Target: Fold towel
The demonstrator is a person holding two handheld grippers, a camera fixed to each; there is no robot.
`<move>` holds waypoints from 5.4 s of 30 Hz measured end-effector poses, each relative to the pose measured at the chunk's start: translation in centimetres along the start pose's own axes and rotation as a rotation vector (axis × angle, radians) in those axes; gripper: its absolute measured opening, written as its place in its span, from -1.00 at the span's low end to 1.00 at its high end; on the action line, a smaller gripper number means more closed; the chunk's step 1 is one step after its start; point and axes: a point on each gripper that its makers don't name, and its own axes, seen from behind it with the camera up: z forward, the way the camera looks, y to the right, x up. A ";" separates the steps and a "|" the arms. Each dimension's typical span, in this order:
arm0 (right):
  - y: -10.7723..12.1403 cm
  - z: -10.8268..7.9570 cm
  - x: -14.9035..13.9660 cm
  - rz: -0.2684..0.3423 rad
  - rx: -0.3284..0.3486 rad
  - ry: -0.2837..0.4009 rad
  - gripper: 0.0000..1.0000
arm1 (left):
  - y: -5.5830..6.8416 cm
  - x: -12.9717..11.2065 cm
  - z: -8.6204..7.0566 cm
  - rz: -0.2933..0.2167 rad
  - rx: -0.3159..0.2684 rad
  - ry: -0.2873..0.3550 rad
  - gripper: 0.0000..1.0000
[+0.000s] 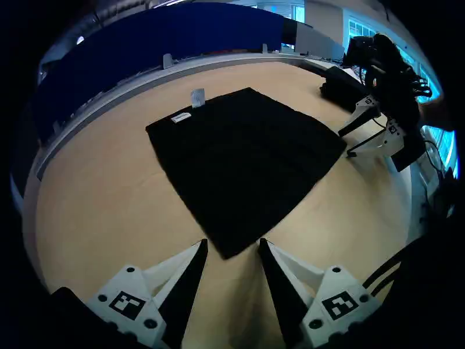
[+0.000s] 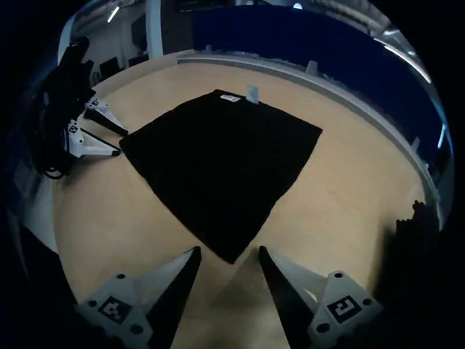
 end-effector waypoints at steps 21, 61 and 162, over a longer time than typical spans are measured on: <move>0.3 0.4 0.6 0.028 -0.009 -0.006 -0.24 | -0.7 -0.1 0.0 -0.033 0.030 -0.020 -0.34; -0.2 -2.7 4.2 0.023 0.002 0.076 -0.77 | -0.5 1.7 -3.2 -0.110 0.041 0.010 -0.90; 8.2 4.1 10.8 0.147 -0.141 0.022 -0.68 | -9.3 10.0 3.2 -0.255 0.144 0.050 -0.54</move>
